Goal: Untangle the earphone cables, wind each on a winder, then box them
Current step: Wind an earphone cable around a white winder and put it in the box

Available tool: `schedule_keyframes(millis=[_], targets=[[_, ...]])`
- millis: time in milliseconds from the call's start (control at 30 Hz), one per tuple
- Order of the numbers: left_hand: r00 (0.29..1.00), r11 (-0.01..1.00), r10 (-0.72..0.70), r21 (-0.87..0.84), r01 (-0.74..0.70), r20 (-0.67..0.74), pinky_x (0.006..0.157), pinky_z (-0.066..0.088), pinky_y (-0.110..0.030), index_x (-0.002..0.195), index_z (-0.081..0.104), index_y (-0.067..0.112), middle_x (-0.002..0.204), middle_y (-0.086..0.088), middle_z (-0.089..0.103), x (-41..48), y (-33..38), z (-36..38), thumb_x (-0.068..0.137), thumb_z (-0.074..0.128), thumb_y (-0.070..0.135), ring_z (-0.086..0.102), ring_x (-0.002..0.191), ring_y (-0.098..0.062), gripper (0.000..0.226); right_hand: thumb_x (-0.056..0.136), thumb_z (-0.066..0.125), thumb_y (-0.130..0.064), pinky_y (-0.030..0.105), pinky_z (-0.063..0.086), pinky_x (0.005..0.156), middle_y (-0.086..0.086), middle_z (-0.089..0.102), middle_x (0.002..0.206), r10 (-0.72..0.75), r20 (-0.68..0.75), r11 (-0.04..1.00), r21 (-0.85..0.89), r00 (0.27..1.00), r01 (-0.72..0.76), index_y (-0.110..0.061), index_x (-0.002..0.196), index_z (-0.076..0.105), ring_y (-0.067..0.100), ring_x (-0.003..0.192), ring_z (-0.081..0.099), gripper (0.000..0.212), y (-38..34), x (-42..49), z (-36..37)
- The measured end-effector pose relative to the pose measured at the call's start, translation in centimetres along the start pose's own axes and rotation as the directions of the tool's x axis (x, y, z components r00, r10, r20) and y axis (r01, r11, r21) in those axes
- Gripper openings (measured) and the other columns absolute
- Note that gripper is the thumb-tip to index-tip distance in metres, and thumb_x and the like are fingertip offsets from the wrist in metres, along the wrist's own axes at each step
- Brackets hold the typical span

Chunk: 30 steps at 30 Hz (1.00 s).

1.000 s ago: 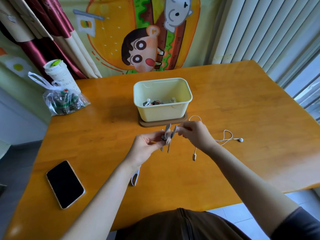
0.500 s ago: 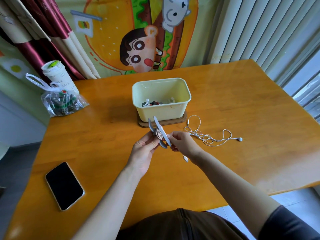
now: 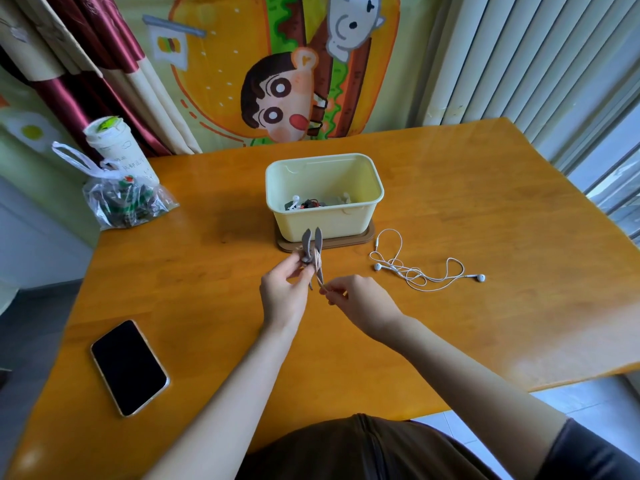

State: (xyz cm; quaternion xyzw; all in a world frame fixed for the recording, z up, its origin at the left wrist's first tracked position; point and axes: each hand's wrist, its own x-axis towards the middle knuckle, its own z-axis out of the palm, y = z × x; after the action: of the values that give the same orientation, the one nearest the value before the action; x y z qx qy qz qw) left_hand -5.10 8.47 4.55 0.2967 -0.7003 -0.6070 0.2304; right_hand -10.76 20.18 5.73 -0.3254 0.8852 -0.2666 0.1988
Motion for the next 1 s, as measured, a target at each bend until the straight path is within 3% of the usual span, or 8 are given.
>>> schedule_keyframes(millis=[133, 267, 433, 500, 667, 800, 933, 1000], targets=[[0.992, 0.958, 0.124, 0.261, -0.121, 0.003, 0.085, 0.048, -0.021, 0.121, 0.066, 0.011, 0.109, -0.006, 0.071, -0.3, -1.1, -0.3, 0.086, 0.065, 0.004, 0.064, 0.104, -0.016, 0.036, 0.096, 0.049, -0.024, 0.037, 0.053, 0.075, 0.0, 0.068, 0.105, -0.041, -0.038, 0.995, -0.09, 0.998, 0.037, -0.025, 0.112, 0.067, 0.022, 0.093, 0.062, 0.024, -0.3, 0.0, -1.1], [0.934, 0.829, 0.34, 0.435, -0.352, 0.109, 0.071, 0.035, 0.0, 0.115, 0.068, 0.005, 0.096, -0.01, 0.072, -0.7, -1.7, -0.5, 0.083, 0.067, -0.004, 0.057, 0.08, -0.021, 0.034, 0.092, 0.054, -0.021, 0.032, 0.052, 0.074, -0.003, 0.07, 0.1, -0.084, -0.119, 0.991, -0.112, 0.989, 0.071, -0.023, 0.104, 0.071, 0.018, 0.089, 0.063, 0.021, -0.3, -0.2, -2.7], [0.91, 0.795, 0.356, 0.443, -0.414, 0.212, 0.066, 0.034, -0.002, 0.109, 0.072, 0.009, 0.081, -0.005, 0.071, -1.4, -1.6, -0.4, 0.084, 0.066, -0.003, 0.049, 0.072, -0.017, 0.028, 0.081, 0.064, -0.011, 0.019, 0.05, 0.058, -0.007, 0.064, 0.062, 0.001, -0.251, 0.982, 0.183, 0.968, 0.047, -0.015, 0.079, 0.069, 0.004, 0.057, 0.062, 0.007, -0.3, -0.1, -3.8], [0.907, 0.816, 0.348, 0.401, -0.417, 0.235, 0.068, 0.036, -0.002, 0.109, 0.072, 0.011, 0.087, -0.004, 0.072, -1.6, -1.2, -0.2, 0.085, 0.066, 0.0, 0.051, 0.077, -0.014, 0.028, 0.078, 0.066, -0.009, 0.018, 0.054, 0.057, -0.008, 0.065, 0.06, 0.055, -0.259, 0.949, 0.315, 0.964, 0.031, -0.016, 0.074, 0.068, 0.002, 0.054, 0.063, 0.008, -0.3, -0.1, -3.8], [0.946, 0.948, 0.173, 0.214, -0.235, 0.273, 0.07, 0.043, -0.006, 0.121, 0.065, 0.017, 0.09, 0.0, 0.071, -2.2, -0.3, 0.0, 0.087, 0.064, 0.003, 0.063, 0.081, -0.009, 0.037, 0.079, 0.066, -0.007, 0.026, 0.058, 0.065, 0.005, 0.07, 0.068, 0.144, -0.226, 0.846, 0.533, 0.963, -0.002, -0.011, 0.077, 0.069, 0.013, 0.062, 0.068, 0.006, -0.1, 0.2, -3.3], [0.961, 0.991, -0.116, 0.098, 0.094, 0.25, 0.078, 0.048, -0.014, 0.137, 0.037, 0.03, 0.094, 0.007, 0.071, -2.1, 0.1, -0.1, 0.085, 0.07, 0.012, 0.065, 0.092, -0.005, 0.064, 0.086, 0.063, -0.003, 0.031, 0.059, 0.07, 0.013, 0.068, 0.075, 0.163, -0.177, 0.712, 0.702, 0.971, 0.008, -0.006, 0.084, 0.067, 0.018, 0.067, 0.067, 0.005, 0.1, 0.1, -3.3], [0.878, 0.888, -0.41, -0.111, 0.446, 0.248, 0.089, 0.045, -0.033, 0.129, 0.039, 0.011, 0.097, 0.002, 0.069, -2.0, -0.4, 0.1, 0.082, 0.073, 0.012, 0.063, 0.094, -0.015, 0.058, 0.09, 0.059, -0.003, 0.021, 0.057, 0.065, 0.01, 0.066, 0.073, 0.173, -0.173, 0.638, 0.77, 0.97, 0.024, -0.006, 0.084, 0.064, 0.009, 0.063, 0.064, 0.008, 0.2, 0.1, -3.2], [0.819, 0.806, -0.502, -0.192, 0.56, 0.28, 0.08, 0.045, -0.031, 0.128, 0.041, 0.003, 0.095, -0.005, 0.067, -1.9, -0.7, 0.2, 0.081, 0.071, 0.005, 0.061, 0.084, -0.018, 0.056, 0.09, 0.058, -0.003, 0.022, 0.056, 0.066, 0.008, 0.065, 0.071, 0.173, -0.164, 0.635, 0.772, 0.971, 0.017, -0.006, 0.084, 0.064, 0.009, 0.063, 0.063, 0.009, 0.3, 0.1, -2.8]])
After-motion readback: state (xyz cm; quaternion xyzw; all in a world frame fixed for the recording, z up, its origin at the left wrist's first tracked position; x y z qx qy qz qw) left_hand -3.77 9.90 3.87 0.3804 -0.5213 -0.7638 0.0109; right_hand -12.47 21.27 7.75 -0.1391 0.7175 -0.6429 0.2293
